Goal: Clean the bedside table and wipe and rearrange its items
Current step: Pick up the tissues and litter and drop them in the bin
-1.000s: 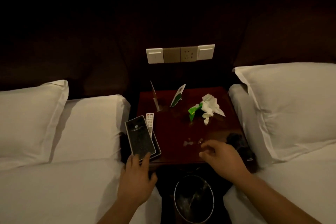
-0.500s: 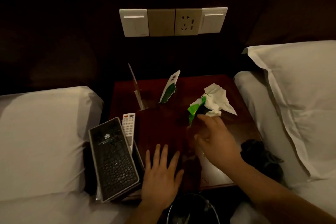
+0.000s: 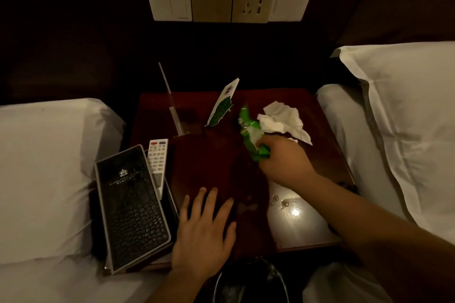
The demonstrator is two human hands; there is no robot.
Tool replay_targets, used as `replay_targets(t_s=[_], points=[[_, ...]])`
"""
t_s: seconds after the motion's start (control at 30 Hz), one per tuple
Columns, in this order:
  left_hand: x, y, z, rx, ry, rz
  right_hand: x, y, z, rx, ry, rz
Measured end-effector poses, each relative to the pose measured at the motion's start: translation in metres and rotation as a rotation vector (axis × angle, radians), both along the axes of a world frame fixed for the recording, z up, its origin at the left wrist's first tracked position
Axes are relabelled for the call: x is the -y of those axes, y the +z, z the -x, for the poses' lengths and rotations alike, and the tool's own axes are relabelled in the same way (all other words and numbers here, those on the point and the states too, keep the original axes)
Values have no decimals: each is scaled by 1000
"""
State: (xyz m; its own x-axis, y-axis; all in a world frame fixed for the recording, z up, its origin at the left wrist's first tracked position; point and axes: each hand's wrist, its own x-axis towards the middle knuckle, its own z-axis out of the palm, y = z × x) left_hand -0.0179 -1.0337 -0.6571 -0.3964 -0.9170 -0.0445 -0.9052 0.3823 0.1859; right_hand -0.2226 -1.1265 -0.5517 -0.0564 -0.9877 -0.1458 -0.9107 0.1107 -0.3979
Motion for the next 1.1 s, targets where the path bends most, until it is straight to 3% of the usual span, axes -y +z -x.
replay_targets(t_s=[0.13, 0.33, 0.4, 0.5, 0.8, 0.93, 1.0, 1.1], points=[[-1, -2, 0, 12, 4, 11, -62, 12, 4, 309, -111, 101], [-2, -3, -1, 32, 3, 46, -183, 19, 20, 643, -98, 225], [-2, -3, -1, 44, 2, 55, -220, 10, 28, 616, -77, 257], [-2, -4, 0, 48, 5, 67, -261, -24, 28, 397, -70, 208], [-3, -6, -1, 44, 1, 103, -254, -150, -3, 95, 80, -453], [-3, -5, -1, 41, 7, 107, -251, -172, -6, 56, 177, -601], [-3, -5, 0, 40, 7, 106, -253, -169, -4, 81, 165, -619], [-2, -3, 1, 50, 3, 97, -248, -135, 4, 166, 45, -457]])
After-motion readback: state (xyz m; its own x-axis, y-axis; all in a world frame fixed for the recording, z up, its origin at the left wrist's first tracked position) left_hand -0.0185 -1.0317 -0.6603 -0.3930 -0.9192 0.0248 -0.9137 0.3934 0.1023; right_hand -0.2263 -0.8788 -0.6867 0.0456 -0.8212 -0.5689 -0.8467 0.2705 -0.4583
